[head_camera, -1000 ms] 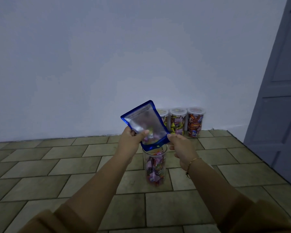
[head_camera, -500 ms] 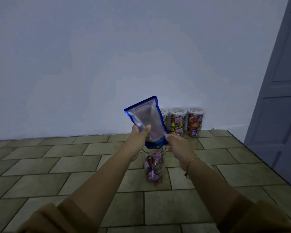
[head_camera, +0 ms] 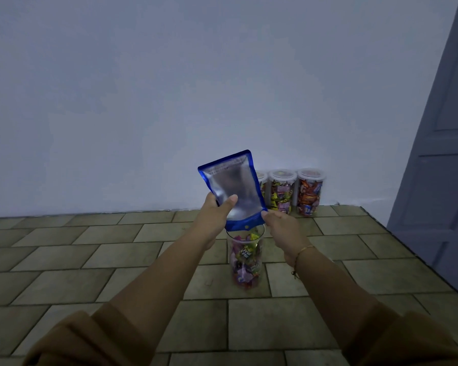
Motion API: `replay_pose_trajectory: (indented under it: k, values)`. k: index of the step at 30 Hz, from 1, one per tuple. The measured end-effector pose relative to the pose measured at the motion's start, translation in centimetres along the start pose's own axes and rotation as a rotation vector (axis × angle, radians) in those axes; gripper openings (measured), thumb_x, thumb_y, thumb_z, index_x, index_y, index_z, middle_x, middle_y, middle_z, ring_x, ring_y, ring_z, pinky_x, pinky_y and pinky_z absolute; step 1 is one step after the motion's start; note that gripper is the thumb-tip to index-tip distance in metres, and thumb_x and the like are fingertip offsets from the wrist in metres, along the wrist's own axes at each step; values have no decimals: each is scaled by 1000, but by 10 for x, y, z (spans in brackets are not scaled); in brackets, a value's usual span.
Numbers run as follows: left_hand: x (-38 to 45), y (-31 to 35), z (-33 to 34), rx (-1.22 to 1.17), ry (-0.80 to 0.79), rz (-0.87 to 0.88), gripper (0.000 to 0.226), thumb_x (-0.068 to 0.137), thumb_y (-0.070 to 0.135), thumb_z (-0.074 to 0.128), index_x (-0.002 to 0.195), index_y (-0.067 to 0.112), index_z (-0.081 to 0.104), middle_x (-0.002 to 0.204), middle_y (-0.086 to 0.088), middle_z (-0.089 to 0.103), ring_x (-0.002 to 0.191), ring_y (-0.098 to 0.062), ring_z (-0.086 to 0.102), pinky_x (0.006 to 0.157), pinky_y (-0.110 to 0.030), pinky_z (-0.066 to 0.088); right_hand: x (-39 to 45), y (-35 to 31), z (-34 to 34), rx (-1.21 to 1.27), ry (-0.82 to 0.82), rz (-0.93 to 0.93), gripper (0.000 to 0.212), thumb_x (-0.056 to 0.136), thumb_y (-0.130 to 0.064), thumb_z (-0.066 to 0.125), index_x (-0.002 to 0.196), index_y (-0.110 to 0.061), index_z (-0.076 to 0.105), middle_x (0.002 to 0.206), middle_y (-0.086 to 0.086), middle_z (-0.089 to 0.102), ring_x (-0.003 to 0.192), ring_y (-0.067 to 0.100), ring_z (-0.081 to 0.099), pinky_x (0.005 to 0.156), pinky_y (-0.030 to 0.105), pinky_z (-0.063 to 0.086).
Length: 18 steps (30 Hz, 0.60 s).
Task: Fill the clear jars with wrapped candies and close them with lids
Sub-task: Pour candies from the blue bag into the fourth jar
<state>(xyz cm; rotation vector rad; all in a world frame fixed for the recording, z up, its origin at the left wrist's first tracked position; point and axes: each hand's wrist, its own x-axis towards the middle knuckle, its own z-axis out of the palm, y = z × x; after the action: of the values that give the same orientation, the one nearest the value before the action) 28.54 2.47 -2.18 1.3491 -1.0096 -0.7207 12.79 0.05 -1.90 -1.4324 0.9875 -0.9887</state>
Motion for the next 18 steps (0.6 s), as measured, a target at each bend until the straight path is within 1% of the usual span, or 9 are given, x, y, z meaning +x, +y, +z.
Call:
replay_pose_trajectory:
  k: [3, 4, 7, 9, 10, 11, 13, 15, 18]
  values:
    - [-1, 2, 1, -33, 20, -22, 58, 77, 57, 63, 120, 20, 50, 121, 1, 61, 111, -21, 58, 99, -47, 47, -2, -3, -1, 54, -4, 17, 12, 97, -22, 48, 102, -19, 59, 76, -9, 52, 69, 2, 45, 58, 18, 35]
    - [-2, 2, 1, -63, 18, -28, 59, 75, 57, 65, 120, 20, 51, 121, 0, 62, 111, -21, 59, 99, -47, 47, -3, -4, -2, 85, -12, 30, 9, 96, -23, 50, 100, -20, 58, 78, -10, 54, 71, 2, 46, 59, 18, 35]
    - [-5, 3, 1, -207, -1, -11, 37, 88, 33, 64, 121, 19, 54, 120, 2, 64, 110, -19, 61, 98, -42, 48, -6, -4, -3, 209, -40, 37, 6, 92, -22, 58, 97, -21, 60, 86, -12, 60, 77, 0, 52, 61, 20, 35]
    - [-10, 3, 2, -277, -5, -26, 24, 89, 25, 63, 111, 20, 58, 114, 3, 66, 108, -17, 61, 96, -38, 49, -6, -1, -2, 250, -58, 29, 16, 88, -21, 64, 104, -18, 62, 93, -9, 63, 83, 1, 55, 62, 21, 34]
    - [-12, 2, 2, -295, 10, -39, 25, 86, 26, 65, 109, 19, 60, 114, 2, 66, 110, -19, 60, 98, -40, 47, -6, 0, 0, 249, -65, 24, 18, 86, -20, 65, 104, -16, 63, 94, -9, 64, 84, 1, 56, 63, 22, 35]
    - [-13, 2, 4, -304, 17, -54, 32, 81, 30, 69, 109, 17, 61, 117, -1, 65, 114, -21, 58, 101, -43, 45, -6, 2, 1, 236, -67, 15, 16, 86, -19, 66, 101, -14, 64, 92, -8, 65, 83, 2, 57, 65, 22, 38]
    - [-15, 1, 5, -327, 29, -85, 42, 72, 35, 73, 107, 14, 63, 118, -6, 66, 114, -25, 59, 102, -46, 44, -3, 2, 1, 230, -34, -7, 8, 85, -14, 66, 93, -12, 67, 88, -3, 68, 80, 7, 60, 71, 23, 46]
    - [-17, 0, 3, -381, 39, -111, 31, 79, 30, 70, 103, 11, 65, 110, -8, 69, 105, -27, 64, 97, -43, 49, 0, 2, -1, 253, 26, -8, 3, 86, -9, 65, 87, -11, 67, 84, 0, 68, 76, 9, 62, 66, 19, 47]
    - [-17, -3, -7, -436, 98, -133, 30, 88, 26, 65, 111, 7, 64, 106, -10, 71, 96, -26, 67, 88, -38, 53, 2, 2, -6, 224, 64, -4, 3, 87, -6, 63, 88, -8, 65, 80, -1, 65, 71, 8, 60, 62, 18, 46]
